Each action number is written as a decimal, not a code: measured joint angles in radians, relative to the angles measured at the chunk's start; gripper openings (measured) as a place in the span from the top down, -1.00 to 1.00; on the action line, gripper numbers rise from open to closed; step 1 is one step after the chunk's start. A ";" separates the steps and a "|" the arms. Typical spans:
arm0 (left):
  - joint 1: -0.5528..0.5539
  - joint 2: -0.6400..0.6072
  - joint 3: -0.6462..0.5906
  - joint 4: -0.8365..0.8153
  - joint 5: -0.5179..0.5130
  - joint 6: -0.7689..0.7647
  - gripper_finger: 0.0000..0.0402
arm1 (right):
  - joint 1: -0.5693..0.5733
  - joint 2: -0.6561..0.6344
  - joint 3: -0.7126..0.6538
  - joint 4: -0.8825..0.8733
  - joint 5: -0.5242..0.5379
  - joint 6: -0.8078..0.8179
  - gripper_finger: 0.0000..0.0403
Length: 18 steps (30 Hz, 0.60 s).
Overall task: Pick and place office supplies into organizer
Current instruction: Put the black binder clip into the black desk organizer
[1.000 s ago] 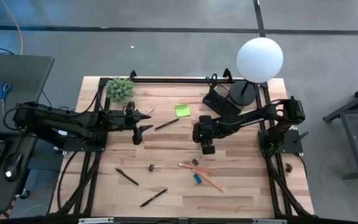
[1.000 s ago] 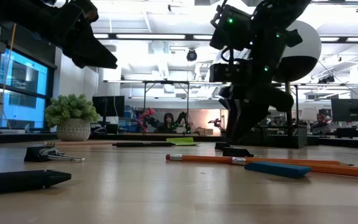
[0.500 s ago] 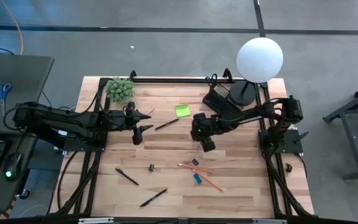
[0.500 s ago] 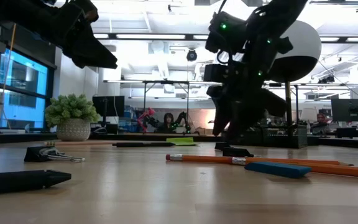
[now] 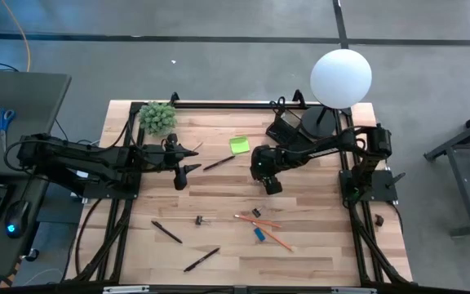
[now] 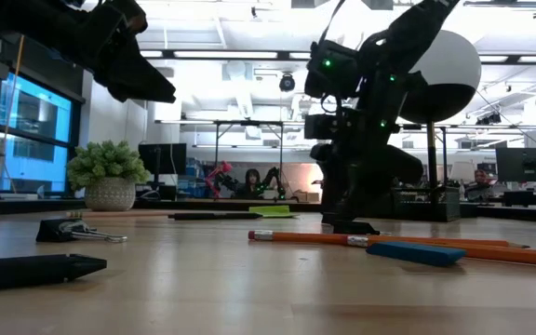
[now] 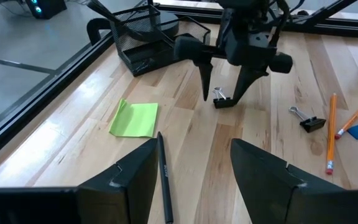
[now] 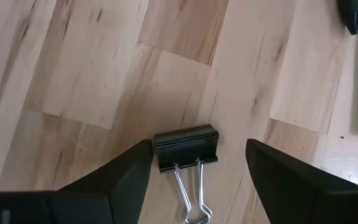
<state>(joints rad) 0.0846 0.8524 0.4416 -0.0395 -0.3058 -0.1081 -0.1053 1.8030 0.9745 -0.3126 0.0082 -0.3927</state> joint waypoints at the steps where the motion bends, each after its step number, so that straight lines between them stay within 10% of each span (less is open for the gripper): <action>1: 0.000 0.000 0.000 0.000 0.000 0.000 0.06 | 0.000 0.000 0.000 0.000 -0.001 0.000 -0.26; 18: 0.000 0.000 0.000 0.000 0.000 0.003 0.06 | 0.017 0.002 0.000 -0.001 -0.037 0.006 0.42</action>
<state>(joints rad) 0.0845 0.8524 0.4416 -0.0395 -0.3058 -0.1051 -0.0879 1.8046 0.9741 -0.3134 -0.0285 -0.3862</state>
